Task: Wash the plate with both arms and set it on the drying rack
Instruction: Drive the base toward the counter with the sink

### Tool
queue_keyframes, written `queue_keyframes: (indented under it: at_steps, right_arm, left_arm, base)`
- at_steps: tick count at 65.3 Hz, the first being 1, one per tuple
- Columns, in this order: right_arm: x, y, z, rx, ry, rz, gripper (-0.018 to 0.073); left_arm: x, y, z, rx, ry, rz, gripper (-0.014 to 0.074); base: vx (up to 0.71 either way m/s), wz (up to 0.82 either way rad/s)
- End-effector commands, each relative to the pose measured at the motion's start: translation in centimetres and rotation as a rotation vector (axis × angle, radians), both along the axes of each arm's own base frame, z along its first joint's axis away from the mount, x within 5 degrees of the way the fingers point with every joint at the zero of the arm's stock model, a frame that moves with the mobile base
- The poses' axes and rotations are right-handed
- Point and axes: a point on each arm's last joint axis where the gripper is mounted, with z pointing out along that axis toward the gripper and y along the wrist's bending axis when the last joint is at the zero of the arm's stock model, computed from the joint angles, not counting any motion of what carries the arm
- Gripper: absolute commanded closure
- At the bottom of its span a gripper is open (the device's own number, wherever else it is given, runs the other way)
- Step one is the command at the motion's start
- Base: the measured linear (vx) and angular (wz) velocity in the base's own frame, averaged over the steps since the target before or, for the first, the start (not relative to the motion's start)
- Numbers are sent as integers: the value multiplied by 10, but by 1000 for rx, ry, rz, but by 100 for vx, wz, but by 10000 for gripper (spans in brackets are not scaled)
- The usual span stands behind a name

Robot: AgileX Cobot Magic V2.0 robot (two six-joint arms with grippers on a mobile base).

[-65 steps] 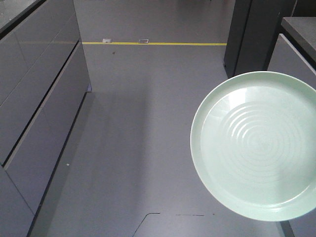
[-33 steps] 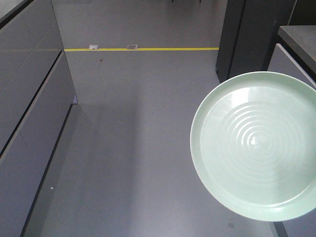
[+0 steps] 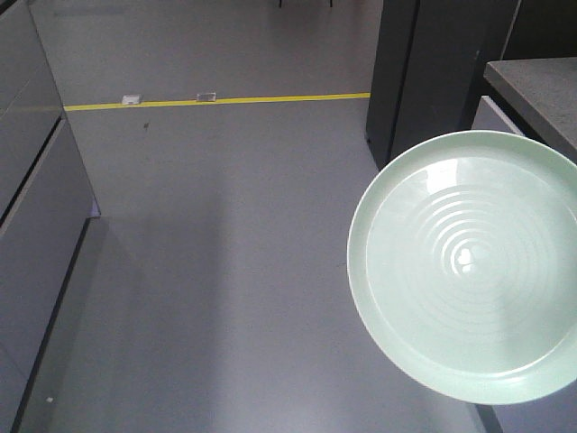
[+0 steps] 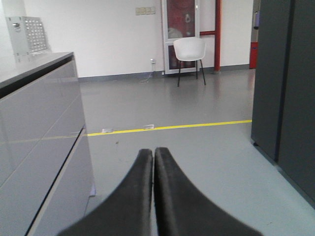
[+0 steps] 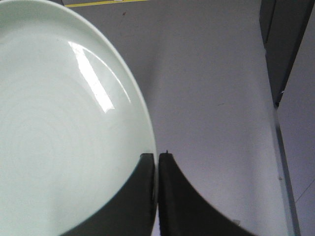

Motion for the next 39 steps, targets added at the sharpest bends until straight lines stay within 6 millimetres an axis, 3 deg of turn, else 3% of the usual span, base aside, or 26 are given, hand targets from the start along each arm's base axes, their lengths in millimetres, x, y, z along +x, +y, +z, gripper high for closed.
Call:
queue_keyframes:
  at_steps: [1,39]
  right_arm:
    - [2,-1,13,23,-83,-25,563]
    - [2,-1,13,23,-83,-25,563]
  left_arm:
    - [0,0,0,-6,-68,-5,603]
    - [0,0,0,-6,-68,-5,603]
  base:
    - [27,-21]
    - [23,-28]
